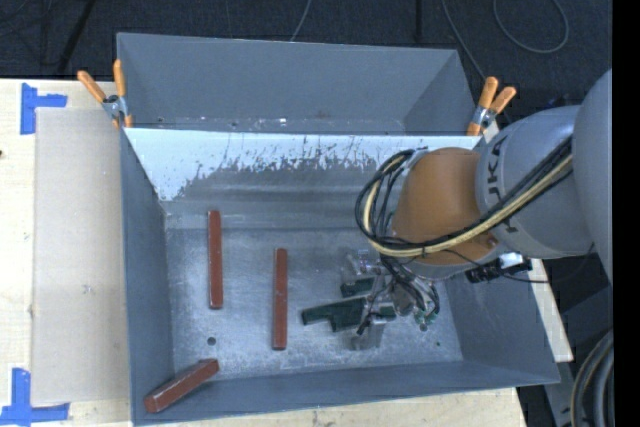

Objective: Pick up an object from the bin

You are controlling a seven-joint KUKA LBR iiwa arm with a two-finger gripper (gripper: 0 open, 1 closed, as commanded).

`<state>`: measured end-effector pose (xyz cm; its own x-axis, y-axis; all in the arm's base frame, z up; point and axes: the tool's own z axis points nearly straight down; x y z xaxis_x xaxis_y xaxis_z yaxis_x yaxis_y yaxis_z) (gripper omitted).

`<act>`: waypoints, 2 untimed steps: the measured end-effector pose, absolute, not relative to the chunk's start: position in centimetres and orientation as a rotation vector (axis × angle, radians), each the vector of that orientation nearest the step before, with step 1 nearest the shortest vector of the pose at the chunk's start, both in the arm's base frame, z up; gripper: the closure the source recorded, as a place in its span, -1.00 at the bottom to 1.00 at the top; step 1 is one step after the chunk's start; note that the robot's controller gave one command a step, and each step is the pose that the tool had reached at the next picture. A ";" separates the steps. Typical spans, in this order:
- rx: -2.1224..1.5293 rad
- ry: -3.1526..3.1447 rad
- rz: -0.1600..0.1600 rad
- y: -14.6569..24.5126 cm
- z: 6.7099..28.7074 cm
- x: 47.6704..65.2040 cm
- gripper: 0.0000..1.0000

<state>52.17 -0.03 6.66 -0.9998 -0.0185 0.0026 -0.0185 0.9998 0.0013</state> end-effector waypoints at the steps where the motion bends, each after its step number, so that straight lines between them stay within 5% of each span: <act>1: 0.031 -3.142 0.000 -0.1 7.1 52.3 1.00; 2: 0.052 -3.147 -0.002 3.9 21.8 47.3 1.00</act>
Offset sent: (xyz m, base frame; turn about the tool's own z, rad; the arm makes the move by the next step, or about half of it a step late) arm 0.0000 0.0000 0.0000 0.0000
